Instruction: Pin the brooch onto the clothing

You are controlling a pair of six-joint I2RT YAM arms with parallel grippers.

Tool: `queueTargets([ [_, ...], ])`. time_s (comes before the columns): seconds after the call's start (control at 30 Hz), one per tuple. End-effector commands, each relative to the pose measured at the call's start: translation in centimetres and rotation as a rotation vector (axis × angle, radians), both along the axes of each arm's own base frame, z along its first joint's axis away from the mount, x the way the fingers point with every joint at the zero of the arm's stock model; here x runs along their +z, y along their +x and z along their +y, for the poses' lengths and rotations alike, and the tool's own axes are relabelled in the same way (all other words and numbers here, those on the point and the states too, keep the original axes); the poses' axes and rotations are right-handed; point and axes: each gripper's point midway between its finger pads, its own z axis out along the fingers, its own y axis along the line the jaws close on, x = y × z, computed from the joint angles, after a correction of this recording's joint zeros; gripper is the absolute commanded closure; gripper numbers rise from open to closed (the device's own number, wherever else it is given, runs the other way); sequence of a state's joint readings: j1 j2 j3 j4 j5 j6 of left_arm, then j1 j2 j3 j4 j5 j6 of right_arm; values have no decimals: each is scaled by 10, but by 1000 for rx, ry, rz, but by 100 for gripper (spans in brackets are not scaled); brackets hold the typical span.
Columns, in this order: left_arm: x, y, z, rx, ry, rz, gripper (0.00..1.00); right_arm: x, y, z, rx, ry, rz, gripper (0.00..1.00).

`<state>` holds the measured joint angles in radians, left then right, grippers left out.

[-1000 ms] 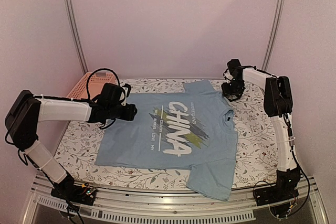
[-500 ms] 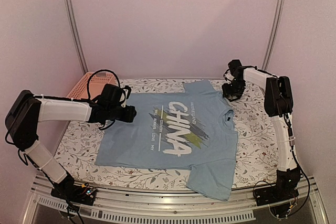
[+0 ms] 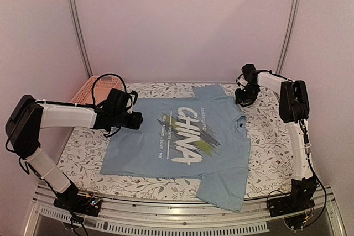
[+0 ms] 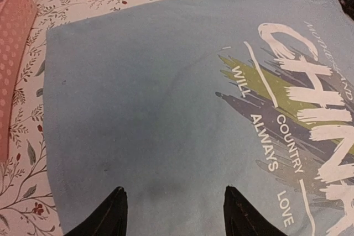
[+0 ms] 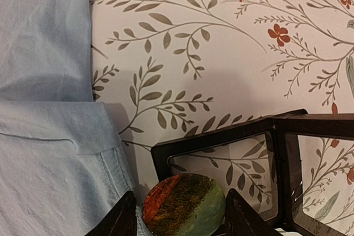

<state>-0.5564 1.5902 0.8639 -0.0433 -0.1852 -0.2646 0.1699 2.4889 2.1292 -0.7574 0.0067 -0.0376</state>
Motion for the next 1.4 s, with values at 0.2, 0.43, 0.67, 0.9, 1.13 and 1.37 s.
queueTargets([
  [0.2,16,3,-6,-12,3,-33,41,-13,-9,-1,1,25,49,52],
  [0.43,20,4,-6,-16,4,-41,41,6,-5,0,11,23,8,57],
  [0.67,26,4,-5,-17,10,-52,41,18,-4,-1,15,20,-11,58],
  [0.9,31,5,-5,-17,10,-63,41,26,-4,-2,22,15,-24,59],
  [1.13,31,4,-5,-20,9,-60,41,39,-6,-4,21,8,-52,60],
  [1.37,32,5,-7,-25,8,-62,41,44,-7,-2,26,12,-58,61],
])
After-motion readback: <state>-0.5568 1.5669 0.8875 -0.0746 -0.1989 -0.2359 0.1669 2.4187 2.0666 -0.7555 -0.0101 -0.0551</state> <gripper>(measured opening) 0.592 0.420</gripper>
